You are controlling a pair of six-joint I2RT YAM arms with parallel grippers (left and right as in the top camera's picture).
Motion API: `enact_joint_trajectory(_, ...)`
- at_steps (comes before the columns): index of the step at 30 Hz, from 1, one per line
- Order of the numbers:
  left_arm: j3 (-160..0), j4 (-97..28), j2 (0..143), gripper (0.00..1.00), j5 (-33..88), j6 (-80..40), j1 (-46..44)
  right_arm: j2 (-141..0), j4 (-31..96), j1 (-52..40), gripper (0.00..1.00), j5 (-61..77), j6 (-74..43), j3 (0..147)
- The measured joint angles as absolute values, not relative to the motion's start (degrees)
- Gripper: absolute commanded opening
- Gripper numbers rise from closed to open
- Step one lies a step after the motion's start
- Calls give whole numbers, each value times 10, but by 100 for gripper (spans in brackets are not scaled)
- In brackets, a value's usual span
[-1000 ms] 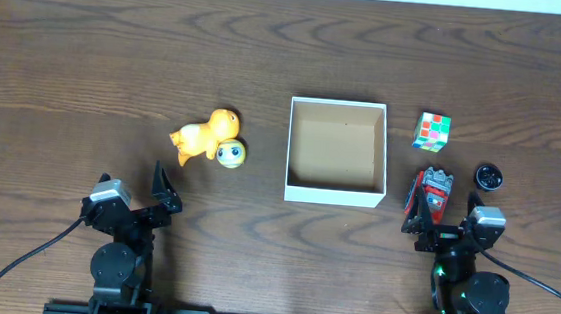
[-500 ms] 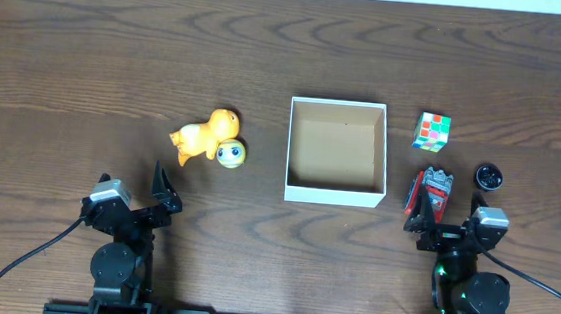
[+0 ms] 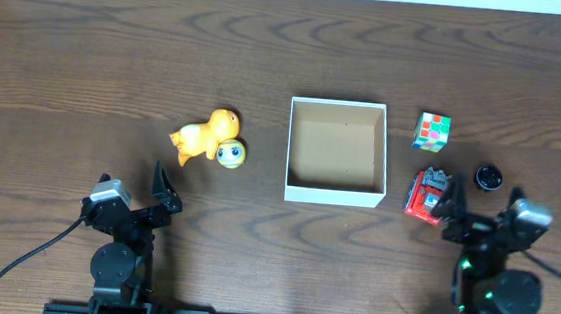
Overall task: Pack container
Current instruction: 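Move right gripper over the red toy car and grasp it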
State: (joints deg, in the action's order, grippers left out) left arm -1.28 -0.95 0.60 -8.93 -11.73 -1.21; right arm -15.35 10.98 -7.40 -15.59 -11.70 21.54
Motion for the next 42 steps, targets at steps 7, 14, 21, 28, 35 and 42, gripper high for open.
enact_joint_trajectory(7, -14, -12, 6, 98, -89, -116, -12, -409, 298, -73, 99, -167, -129, 472)
enact_joint_trajectory(14, -14, -12, 6, 98, -89, -116, -12, -635, 510, -73, 99, -142, -147, 646)
enact_joint_trajectory(21, -14, -12, 6, 98, -89, -116, -12, -783, 600, -73, 99, -91, -164, 667)
enact_joint_trajectory(28, -14, -12, 6, 98, -89, -116, -12, -812, 553, -73, 99, -62, -179, 667)
enact_joint_trajectory(35, -14, -12, 6, 98, -89, -116, -12, -812, 557, -72, 99, -62, -182, 667)
enact_joint_trajectory(42, -14, -12, 6, 98, -89, -116, -12, -813, 555, -45, 99, -88, -216, 662)
